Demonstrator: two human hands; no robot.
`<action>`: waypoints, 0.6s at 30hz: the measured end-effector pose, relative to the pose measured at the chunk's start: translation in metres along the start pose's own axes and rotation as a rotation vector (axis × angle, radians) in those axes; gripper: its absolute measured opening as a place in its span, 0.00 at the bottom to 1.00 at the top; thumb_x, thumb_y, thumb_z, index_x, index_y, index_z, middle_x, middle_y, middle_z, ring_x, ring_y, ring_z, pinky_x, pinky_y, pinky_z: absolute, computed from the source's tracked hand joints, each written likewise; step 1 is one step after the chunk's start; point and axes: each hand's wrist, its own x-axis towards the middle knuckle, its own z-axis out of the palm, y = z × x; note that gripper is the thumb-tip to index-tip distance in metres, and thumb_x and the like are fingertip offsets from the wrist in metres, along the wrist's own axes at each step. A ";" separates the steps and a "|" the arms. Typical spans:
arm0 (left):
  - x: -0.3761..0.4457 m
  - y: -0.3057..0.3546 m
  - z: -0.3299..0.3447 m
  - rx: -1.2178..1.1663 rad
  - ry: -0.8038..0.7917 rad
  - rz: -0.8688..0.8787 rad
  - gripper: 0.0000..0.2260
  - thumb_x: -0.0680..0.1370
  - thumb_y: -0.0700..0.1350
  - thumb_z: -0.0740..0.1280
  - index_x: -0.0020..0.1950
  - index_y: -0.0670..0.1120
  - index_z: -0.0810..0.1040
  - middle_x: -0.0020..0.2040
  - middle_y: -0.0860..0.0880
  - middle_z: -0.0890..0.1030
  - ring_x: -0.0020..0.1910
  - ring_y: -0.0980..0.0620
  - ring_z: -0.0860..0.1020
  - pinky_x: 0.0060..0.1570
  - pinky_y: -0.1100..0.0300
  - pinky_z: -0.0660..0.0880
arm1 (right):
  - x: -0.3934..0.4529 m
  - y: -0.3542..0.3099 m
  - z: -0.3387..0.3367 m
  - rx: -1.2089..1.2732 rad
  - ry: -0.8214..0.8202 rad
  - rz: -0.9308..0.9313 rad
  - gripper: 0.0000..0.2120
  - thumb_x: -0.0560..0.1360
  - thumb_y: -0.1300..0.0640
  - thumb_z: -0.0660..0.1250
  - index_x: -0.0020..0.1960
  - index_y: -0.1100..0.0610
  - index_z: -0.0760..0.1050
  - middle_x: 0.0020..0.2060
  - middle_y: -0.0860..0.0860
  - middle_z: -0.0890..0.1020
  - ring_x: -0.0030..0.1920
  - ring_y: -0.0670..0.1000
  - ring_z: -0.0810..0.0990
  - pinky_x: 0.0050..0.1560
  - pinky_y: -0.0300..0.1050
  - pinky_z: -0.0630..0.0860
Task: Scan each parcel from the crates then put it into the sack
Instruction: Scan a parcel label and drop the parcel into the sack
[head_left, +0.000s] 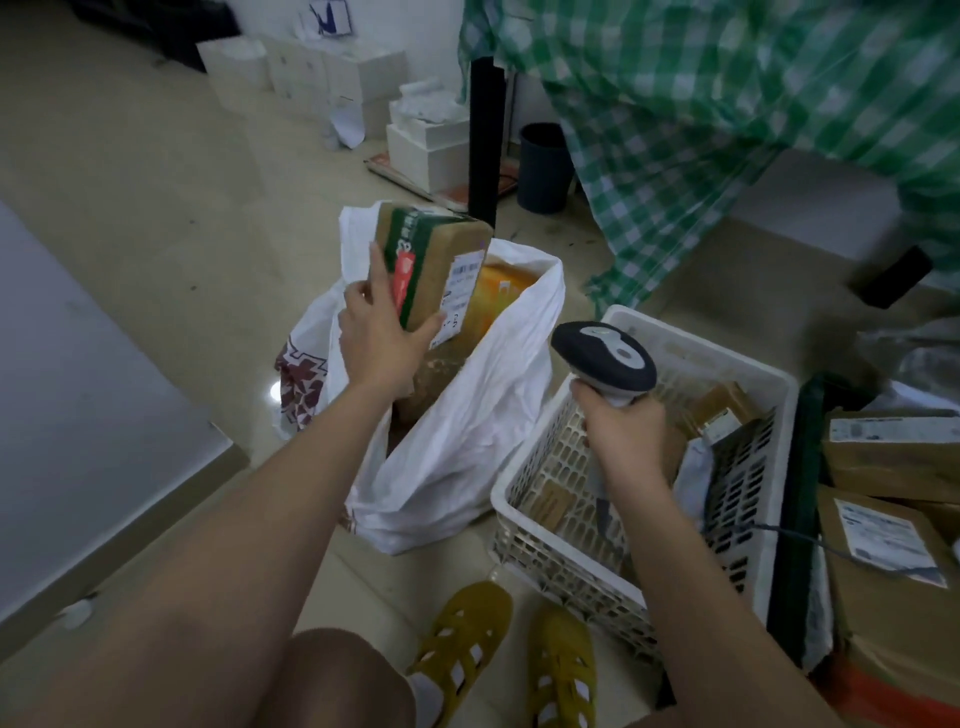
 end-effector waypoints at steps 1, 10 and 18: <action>0.008 0.003 0.002 0.107 0.018 0.074 0.44 0.73 0.60 0.69 0.79 0.55 0.42 0.68 0.38 0.64 0.62 0.36 0.68 0.59 0.43 0.69 | 0.004 0.003 0.005 0.007 -0.009 0.016 0.12 0.73 0.60 0.70 0.34 0.61 0.72 0.28 0.56 0.72 0.28 0.51 0.68 0.25 0.36 0.65; 0.035 -0.048 0.072 0.806 -0.379 0.147 0.31 0.79 0.53 0.62 0.78 0.57 0.50 0.76 0.38 0.53 0.73 0.33 0.54 0.71 0.44 0.55 | 0.037 0.024 0.027 0.039 0.025 0.060 0.11 0.73 0.62 0.70 0.36 0.64 0.72 0.29 0.60 0.72 0.31 0.53 0.69 0.31 0.43 0.64; 0.034 -0.078 0.072 0.426 -0.507 0.067 0.21 0.81 0.48 0.59 0.75 0.52 0.65 0.78 0.41 0.55 0.76 0.34 0.51 0.73 0.43 0.53 | 0.042 0.029 0.027 -0.042 0.008 0.063 0.14 0.73 0.60 0.71 0.32 0.61 0.71 0.27 0.57 0.74 0.28 0.51 0.72 0.28 0.40 0.67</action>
